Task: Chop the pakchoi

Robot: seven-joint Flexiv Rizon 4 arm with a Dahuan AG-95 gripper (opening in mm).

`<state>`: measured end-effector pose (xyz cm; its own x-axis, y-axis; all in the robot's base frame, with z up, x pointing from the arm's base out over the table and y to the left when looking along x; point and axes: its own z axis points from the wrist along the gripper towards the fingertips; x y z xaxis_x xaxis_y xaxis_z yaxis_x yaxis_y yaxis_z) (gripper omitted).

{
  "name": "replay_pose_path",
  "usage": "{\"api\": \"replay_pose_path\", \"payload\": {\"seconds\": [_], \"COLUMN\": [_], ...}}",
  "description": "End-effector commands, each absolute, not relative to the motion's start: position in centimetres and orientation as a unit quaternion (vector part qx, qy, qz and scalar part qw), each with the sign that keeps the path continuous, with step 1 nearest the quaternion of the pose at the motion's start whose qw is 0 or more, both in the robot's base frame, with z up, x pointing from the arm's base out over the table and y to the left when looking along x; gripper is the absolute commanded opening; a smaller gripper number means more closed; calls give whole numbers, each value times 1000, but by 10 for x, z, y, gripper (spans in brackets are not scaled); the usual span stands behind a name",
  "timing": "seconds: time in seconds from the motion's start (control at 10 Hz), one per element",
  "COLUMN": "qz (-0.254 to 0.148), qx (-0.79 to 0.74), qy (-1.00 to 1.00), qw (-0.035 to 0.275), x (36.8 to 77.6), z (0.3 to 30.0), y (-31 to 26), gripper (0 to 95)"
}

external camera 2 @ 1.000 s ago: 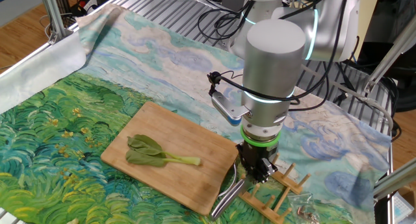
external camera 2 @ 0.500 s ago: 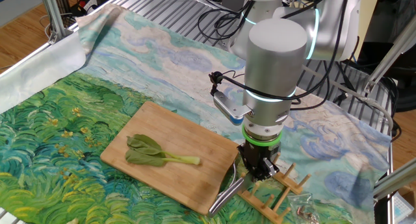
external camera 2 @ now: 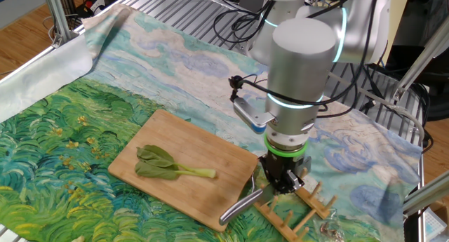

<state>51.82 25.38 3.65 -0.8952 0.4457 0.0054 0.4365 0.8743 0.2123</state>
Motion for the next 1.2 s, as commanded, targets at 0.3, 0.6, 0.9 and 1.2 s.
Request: {"api": "replay_pose_path", "payload": {"seconds": [0.3, 0.6, 0.9, 1.2], "qz": [85, 62, 52, 47], "qx": [231, 219, 209, 207], "qy": [969, 973, 976, 977], "qw": [25, 27, 22, 8], "x": [518, 522, 521, 524], "z": [46, 62, 76, 92], "y": [255, 256, 254, 253], "gripper": [0, 0, 0, 0]}}
